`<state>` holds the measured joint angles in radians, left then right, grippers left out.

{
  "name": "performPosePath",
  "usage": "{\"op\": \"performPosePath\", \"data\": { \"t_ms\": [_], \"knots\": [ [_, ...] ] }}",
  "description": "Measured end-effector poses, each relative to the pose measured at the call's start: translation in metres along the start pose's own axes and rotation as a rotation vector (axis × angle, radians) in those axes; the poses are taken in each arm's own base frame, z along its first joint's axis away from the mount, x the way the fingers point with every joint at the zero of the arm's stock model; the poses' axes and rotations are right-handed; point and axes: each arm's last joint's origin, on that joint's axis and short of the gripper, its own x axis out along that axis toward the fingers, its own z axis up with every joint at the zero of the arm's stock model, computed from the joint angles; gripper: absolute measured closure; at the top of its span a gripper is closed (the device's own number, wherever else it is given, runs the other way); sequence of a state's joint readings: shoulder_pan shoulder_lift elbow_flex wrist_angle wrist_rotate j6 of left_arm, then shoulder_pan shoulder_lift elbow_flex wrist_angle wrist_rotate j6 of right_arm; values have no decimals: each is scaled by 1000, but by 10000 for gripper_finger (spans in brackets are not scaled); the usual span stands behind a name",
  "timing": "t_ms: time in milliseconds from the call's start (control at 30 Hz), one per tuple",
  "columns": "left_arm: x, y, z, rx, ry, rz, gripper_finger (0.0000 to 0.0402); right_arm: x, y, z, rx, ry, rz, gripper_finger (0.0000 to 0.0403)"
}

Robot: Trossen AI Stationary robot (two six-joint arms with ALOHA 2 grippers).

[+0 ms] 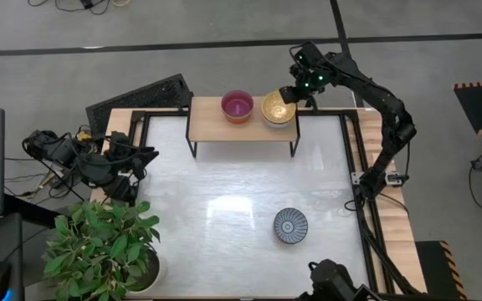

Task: Place and stack bowls onto a shelf
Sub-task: Stack the blue patterned bowl on top of the yellow patterned bowl on the shelf

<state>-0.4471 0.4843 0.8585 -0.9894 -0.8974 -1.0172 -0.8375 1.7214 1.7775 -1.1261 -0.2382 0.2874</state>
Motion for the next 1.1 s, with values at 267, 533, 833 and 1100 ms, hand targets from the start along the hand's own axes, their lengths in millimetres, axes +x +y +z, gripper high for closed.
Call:
{"op": "performPosePath", "data": {
  "t_ms": [267,533,833,1100],
  "knots": [
    [0,0,0,0,1,0,266,-9,-1,3,0,-34,5,232],
    [0,1,-1,-30,6,9,266,-35,9,14,-46,-141,9,236],
    [0,1,-1,-41,6,8,266,-72,37,-1,-93,-60,43,237],
    [0,1,-2,-31,48,-15,266,-59,99,-60,-207,214,-21,237]
  ]
}}
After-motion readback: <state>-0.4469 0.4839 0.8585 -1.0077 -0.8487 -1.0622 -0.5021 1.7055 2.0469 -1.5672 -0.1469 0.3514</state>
